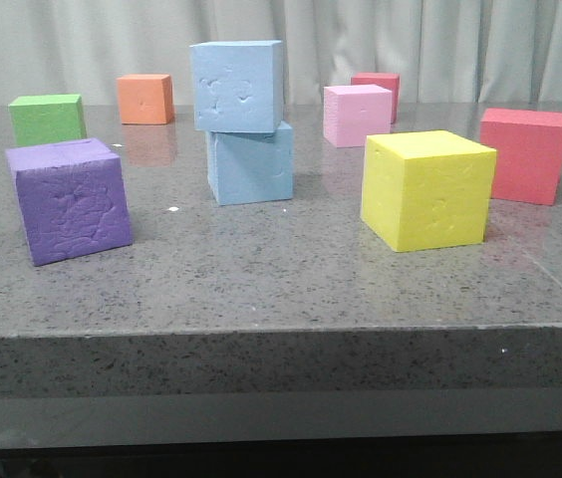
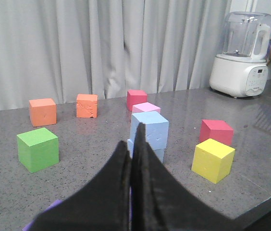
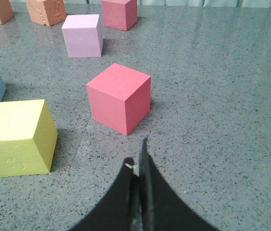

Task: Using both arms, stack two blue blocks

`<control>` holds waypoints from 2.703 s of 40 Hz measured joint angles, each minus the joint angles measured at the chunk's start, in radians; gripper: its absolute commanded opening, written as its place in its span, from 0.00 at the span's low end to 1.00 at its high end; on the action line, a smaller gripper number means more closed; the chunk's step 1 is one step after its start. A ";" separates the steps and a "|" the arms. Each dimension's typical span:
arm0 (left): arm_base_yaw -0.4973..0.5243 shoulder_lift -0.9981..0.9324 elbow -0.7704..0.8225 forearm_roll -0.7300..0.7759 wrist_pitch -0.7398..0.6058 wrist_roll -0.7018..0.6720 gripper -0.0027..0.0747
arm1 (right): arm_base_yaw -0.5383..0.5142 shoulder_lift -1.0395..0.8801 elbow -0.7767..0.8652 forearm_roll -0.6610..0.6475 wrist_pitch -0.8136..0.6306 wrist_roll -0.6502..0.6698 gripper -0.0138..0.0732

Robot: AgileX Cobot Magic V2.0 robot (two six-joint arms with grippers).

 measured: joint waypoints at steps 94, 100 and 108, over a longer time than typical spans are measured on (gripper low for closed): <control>0.636 -0.051 0.611 0.008 -0.464 0.002 0.01 | 0.000 0.000 0.000 0.000 0.000 0.000 0.08; 0.636 -0.051 0.611 0.008 -0.464 0.002 0.01 | 0.000 0.000 0.000 0.000 0.000 0.000 0.08; 0.636 -0.051 0.611 0.008 -0.464 0.002 0.01 | 0.000 0.000 0.000 0.000 0.000 0.000 0.08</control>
